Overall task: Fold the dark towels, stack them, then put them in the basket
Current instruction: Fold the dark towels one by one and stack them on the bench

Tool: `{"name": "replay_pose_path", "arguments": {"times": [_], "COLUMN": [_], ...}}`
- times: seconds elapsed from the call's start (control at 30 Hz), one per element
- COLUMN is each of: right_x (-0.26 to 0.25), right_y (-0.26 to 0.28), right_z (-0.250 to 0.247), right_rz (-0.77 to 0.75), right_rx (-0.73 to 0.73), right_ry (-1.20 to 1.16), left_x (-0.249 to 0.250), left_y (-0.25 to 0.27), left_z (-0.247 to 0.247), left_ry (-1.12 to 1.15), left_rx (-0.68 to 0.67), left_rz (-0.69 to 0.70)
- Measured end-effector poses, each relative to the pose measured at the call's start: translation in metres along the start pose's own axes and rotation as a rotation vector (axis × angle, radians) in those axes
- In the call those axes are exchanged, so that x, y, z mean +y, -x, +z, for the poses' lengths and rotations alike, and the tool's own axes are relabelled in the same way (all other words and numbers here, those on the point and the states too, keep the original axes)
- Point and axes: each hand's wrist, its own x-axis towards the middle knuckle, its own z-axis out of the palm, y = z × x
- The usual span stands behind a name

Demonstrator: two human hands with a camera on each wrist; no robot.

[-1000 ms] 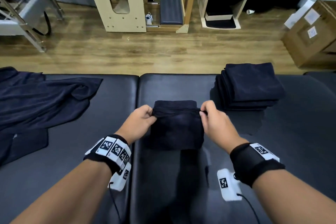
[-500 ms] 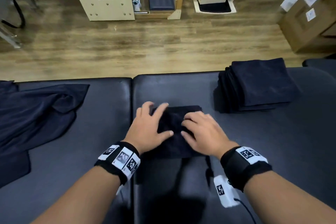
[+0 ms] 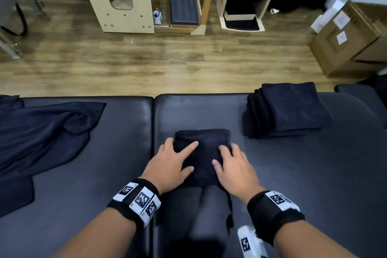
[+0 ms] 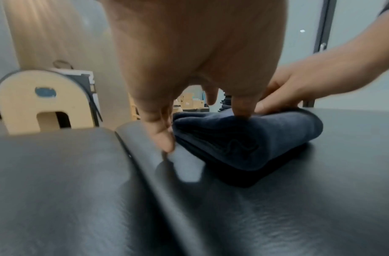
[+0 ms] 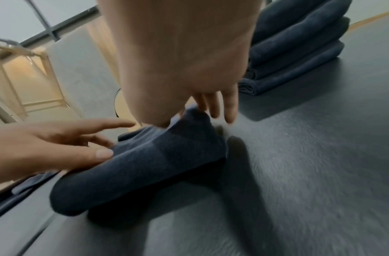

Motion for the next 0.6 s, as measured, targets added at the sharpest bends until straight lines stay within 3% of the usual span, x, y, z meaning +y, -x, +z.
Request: {"name": "replay_pose_path", "arguments": {"times": [0.1, 0.2, 0.33, 0.6], "right_x": [-0.002, -0.012, -0.015, -0.004], "right_y": [-0.005, -0.015, -0.017, -0.006], "right_z": [0.001, -0.004, -0.011, -0.024], "right_rz": [0.112, 0.153, 0.154, 0.042], "right_rx": [-0.198, -0.253, -0.232, -0.12], "right_ry": [-0.085, -0.073, -0.178, -0.318], "left_x": [0.001, 0.002, 0.003, 0.004], "left_y": [-0.013, -0.03, -0.032, -0.011], "left_z": [0.0, -0.003, -0.005, 0.002], "left_ry": [0.1, 0.173, 0.207, 0.538], "left_rx": [-0.105, -0.14, -0.165, -0.017], "left_rz": [-0.139, -0.224, -0.244, -0.296]}}
